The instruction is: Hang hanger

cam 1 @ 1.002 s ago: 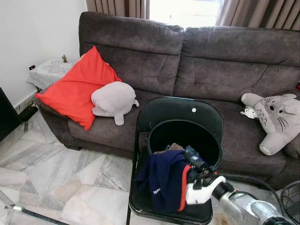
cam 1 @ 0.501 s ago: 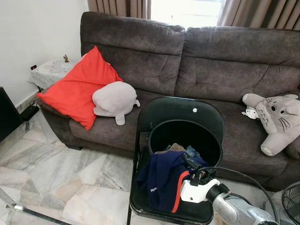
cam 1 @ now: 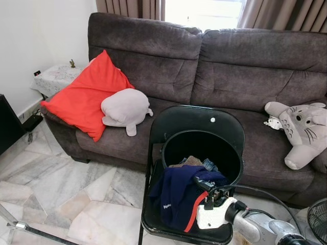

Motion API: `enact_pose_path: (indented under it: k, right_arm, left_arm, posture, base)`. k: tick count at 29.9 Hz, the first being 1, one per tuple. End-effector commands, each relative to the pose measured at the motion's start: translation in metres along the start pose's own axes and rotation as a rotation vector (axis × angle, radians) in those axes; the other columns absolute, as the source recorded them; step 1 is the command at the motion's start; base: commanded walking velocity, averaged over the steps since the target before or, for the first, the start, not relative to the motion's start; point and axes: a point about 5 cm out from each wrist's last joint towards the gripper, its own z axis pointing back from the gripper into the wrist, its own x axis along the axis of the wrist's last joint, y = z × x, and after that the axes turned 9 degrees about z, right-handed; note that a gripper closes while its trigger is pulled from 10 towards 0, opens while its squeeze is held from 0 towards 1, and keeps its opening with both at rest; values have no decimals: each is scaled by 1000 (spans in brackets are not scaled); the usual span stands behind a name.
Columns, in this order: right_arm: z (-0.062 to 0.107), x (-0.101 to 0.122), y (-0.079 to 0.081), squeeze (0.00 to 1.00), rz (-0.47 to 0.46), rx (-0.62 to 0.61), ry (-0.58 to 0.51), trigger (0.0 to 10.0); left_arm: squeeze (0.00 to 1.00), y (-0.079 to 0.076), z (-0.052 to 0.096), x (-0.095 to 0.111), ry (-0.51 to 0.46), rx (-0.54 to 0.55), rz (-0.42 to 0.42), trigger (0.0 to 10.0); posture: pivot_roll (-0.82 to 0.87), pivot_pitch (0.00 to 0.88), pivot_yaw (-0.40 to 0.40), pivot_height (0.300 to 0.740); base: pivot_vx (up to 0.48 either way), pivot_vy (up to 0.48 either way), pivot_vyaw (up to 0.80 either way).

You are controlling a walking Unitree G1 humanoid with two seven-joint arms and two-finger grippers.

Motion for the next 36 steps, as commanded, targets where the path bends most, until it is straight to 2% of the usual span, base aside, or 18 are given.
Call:
enact_pose_path:
  k: [1, 2, 14, 20, 24, 29, 31, 36]
  right_arm:
    - [-1, 1, -1, 0, 19, 14, -23, 3255]
    - [-2, 2, 0, 0, 31, 19, -33, 0]
    - [-3, -1, -3, 0, 57, -2, -19, 0]
    - [-2, -5, -9, 0, 71, -74, 17, 0]
    - [0, -12, -16, 0, 17, -177, 88, 0]
    - [1, -14, -16, 0, -9, -193, 111, 0]
    - [3, -17, -16, 0, -68, -219, 153, 0]
    - [3, -18, -18, 0, -118, -239, 169, 0]
  left_arm:
    - [0, 4, 1, -2, 11, 14, -10, 10000]
    - [0, 4, 1, -3, 11, 14, -11, 10000]
    - [0, 5, 1, -3, 10, 18, -10, 10000]
    - [0, 5, 2, -4, 10, 21, -10, 10000]
    - [0, 6, 2, -4, 9, 22, -12, 10000]
    - [0, 6, 2, -4, 10, 23, -16, 10000]
    - [0, 7, 2, -4, 10, 25, -16, 10000]
    - [0, 7, 2, -3, 10, 25, -19, 10000]
  posture:
    - [56, 0, 16, 740]
    - [55, 0, 16, 740]
    - [57, 0, 17, 740]
    - [54, 0, 20, 740]
    - [51, 0, 24, 740]
    - [51, 0, 25, 740]
    - [52, 0, 27, 740]
    - [47, 0, 32, 740]
  base:
    - [0, 0, 0]
    - [0, 0, 0]
    - [0, 0, 0]
    - [0, 0, 0]
    - [0, 0, 0]
    - [0, 0, 0]
    - [0, 0, 0]
    - [0, 0, 0]
